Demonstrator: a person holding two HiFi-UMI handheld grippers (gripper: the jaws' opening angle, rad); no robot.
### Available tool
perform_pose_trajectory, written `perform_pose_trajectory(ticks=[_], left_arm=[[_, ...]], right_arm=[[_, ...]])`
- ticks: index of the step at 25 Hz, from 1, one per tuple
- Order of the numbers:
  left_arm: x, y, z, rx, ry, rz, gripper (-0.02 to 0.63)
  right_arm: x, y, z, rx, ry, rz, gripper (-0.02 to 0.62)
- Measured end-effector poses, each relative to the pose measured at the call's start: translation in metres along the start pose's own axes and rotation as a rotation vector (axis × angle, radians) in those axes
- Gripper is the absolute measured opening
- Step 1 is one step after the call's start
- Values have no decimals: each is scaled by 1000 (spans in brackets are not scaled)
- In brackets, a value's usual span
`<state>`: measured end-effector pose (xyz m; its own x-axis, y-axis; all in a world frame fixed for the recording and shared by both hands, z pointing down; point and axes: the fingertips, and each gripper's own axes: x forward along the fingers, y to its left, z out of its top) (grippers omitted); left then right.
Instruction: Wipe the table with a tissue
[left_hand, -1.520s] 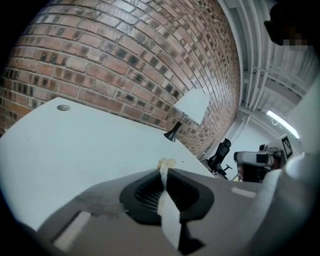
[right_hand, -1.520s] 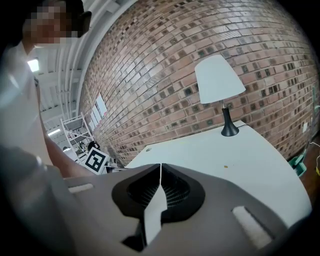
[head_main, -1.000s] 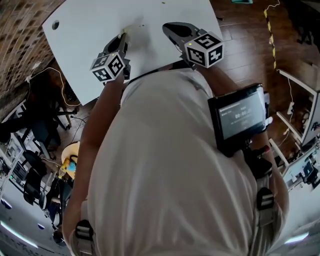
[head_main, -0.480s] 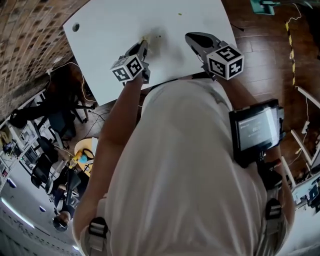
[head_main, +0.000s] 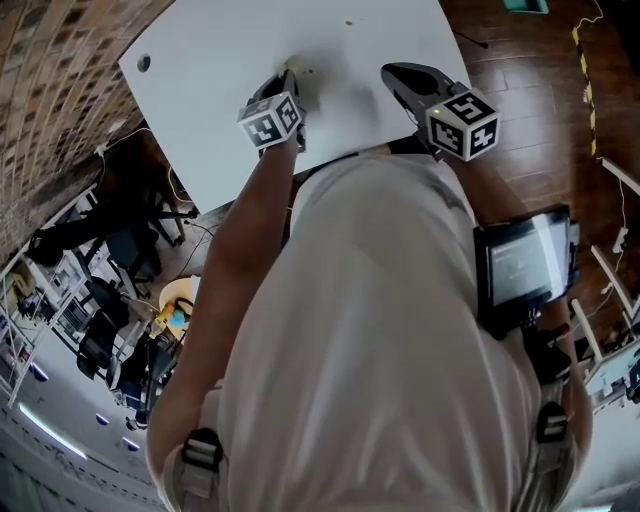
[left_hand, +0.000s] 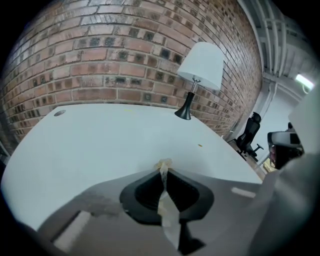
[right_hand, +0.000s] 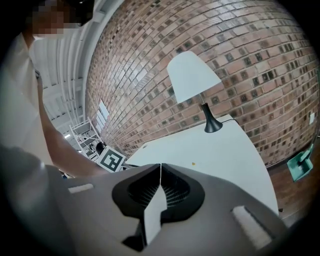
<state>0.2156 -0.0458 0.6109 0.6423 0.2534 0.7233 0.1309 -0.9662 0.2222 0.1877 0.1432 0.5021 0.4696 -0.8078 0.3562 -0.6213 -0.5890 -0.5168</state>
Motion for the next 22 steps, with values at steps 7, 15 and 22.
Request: perform_pose_trajectory(ticks=[7, 15, 22], left_arm=[[2, -18, -4, -6, -6, 7, 20], [14, -66, -15, 12, 16, -100, 19], [9, -104, -33, -93, 65, -312, 18]], right_arm=[[-16, -12, 4, 20, -18, 9, 12], [-22, -24, 9, 19, -18, 22, 12], [-17, -23, 14, 20, -14, 44, 12]])
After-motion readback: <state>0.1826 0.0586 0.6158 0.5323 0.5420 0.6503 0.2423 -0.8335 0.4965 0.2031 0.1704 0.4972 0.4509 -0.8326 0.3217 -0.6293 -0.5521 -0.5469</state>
